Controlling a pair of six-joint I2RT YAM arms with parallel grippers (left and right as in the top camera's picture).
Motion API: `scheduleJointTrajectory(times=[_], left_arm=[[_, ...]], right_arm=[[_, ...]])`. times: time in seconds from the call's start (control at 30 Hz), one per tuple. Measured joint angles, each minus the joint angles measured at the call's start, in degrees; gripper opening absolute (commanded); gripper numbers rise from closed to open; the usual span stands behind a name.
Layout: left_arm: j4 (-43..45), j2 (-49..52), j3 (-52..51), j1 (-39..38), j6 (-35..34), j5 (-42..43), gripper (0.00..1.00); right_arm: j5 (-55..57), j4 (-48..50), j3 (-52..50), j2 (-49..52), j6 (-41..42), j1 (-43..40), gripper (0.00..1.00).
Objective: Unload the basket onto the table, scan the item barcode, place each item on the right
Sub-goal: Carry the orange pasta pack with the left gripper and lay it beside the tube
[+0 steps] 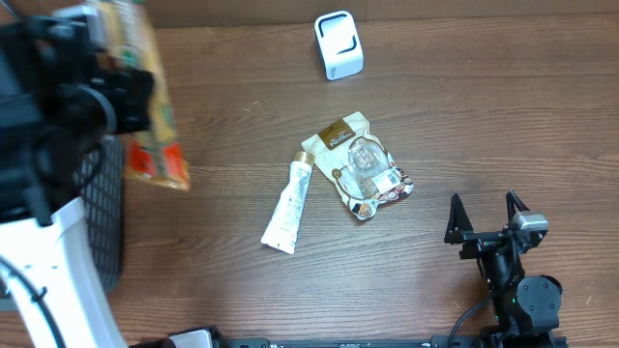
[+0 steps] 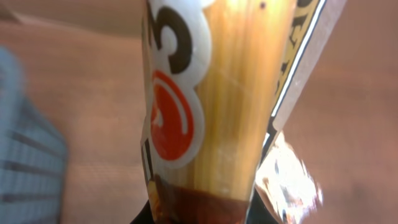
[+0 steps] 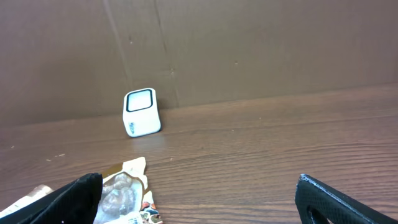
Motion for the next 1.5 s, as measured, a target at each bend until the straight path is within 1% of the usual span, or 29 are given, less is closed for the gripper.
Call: scheduleJointTrajectory(times=[0.1, 0.17, 0.23, 0.4, 0.5, 0.63, 0.73, 0.93, 1.07, 1.27, 1.3, 1.33, 1.37, 1.4, 1.43, 1.47, 1.5], left_arm=[[-2.3, 1.2, -4.6, -5.7, 0.0, -1.5, 0.04], [-1.8, 2.3, -9.4, -8.4, 0.0, -2.4, 0.04], [0.7, 4.4, -17.8, -11.1, -0.1, -3.9, 0.04], [13.5, 5.7, -37.2, -15.0, -0.9, -6.9, 0.04], [20.5, 5.8, -47.0, -17.3, -2.4, -8.0, 0.04], [29.1, 5.8, -56.5, -19.3, -3.7, -8.5, 0.04], [34.6, 5.8, -61.5, -20.4, -4.6, -8.8, 0.04], [40.2, 5.8, -67.6, -22.0, -8.5, -8.9, 0.04], [41.3, 5.8, -69.4, -23.2, -12.0, -8.9, 0.04], [41.5, 5.8, -69.7, -27.7, -16.2, -9.3, 0.05], [41.6, 5.8, -69.7, -28.3, -16.6, -9.4, 0.07], [41.7, 5.8, -69.7, -29.0, -17.0, -9.4, 0.17], [41.7, 5.8, -69.7, -29.6, -17.3, -9.3, 0.39], [41.8, 5.8, -69.7, -30.2, -17.8, -9.3, 0.68], [41.9, 5.8, -69.7, -30.6, -18.1, -9.3, 0.92], [42.1, 5.8, -69.7, -30.7, -18.1, -9.3, 1.0], [42.4, 5.7, -69.7, -30.8, -18.1, -9.1, 1.0]], right_arm=[[0.0, 0.0, 0.0, 0.0, 0.0, 0.0, 1.0], [0.0, 0.0, 0.0, 0.0, 0.0, 0.0, 1.0], [0.0, 0.0, 0.0, 0.0, 0.0, 0.0, 1.0], [0.0, 0.0, 0.0, 0.0, 0.0, 0.0, 1.0], [0.0, 0.0, 0.0, 0.0, 0.0, 0.0, 1.0], [0.0, 0.0, 0.0, 0.0, 0.0, 0.0, 1.0], [0.0, 0.0, 0.0, 0.0, 0.0, 0.0, 1.0], [0.0, 0.0, 0.0, 0.0, 0.0, 0.0, 1.0], [0.0, 0.0, 0.0, 0.0, 0.0, 0.0, 1.0], [0.0, 0.0, 0.0, 0.0, 0.0, 0.0, 1.0], [0.0, 0.0, 0.0, 0.0, 0.0, 0.0, 1.0], [0.0, 0.0, 0.0, 0.0, 0.0, 0.0, 1.0], [0.0, 0.0, 0.0, 0.0, 0.0, 0.0, 1.0], [0.0, 0.0, 0.0, 0.0, 0.0, 0.0, 1.0], [0.0, 0.0, 0.0, 0.0, 0.0, 0.0, 1.0], [0.0, 0.0, 0.0, 0.0, 0.0, 0.0, 1.0], [0.0, 0.0, 0.0, 0.0, 0.0, 0.0, 1.0]])
